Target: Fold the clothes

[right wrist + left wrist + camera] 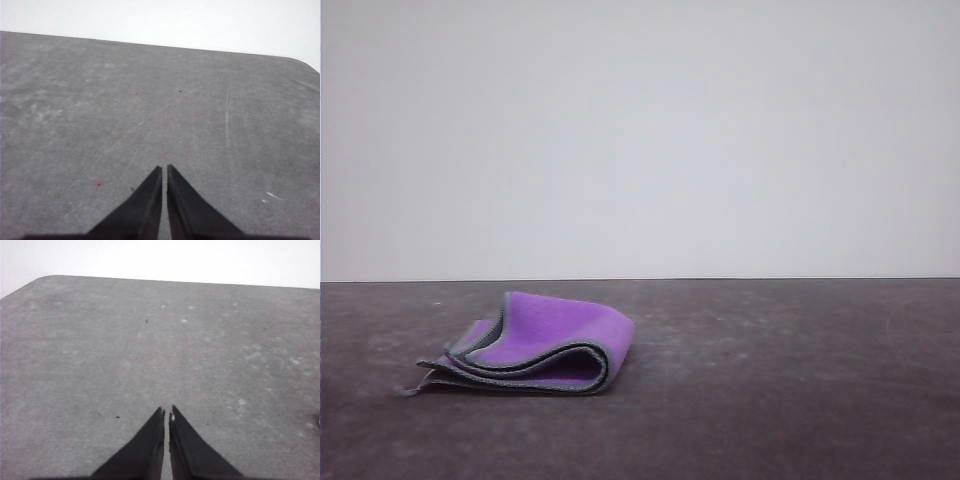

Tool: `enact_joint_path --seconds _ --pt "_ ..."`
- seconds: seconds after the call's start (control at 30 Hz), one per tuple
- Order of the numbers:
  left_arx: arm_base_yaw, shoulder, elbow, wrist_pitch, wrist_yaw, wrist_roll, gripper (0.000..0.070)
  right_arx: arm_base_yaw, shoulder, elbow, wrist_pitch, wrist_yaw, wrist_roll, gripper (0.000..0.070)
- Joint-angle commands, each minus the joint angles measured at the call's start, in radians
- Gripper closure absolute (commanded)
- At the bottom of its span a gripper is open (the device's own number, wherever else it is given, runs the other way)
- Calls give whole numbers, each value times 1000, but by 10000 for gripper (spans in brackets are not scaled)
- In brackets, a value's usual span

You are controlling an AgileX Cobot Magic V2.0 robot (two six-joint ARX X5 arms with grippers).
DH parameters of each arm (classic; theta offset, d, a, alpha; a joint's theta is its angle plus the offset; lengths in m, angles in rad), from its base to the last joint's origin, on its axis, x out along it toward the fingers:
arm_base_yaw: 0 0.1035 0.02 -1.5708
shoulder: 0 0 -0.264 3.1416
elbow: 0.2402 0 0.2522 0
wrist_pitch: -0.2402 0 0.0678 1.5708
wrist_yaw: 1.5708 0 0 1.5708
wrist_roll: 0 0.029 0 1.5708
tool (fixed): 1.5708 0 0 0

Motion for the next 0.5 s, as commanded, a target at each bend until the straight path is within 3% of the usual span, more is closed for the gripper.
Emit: enact_joint_path --seconds 0.0,0.47 --pt "1 -1 -16 -10 -2 2 695 2 -2 -8 -3 6 13 684" --pt "1 -1 -16 -11 -2 2 695 2 -2 -8 25 6 14 684"
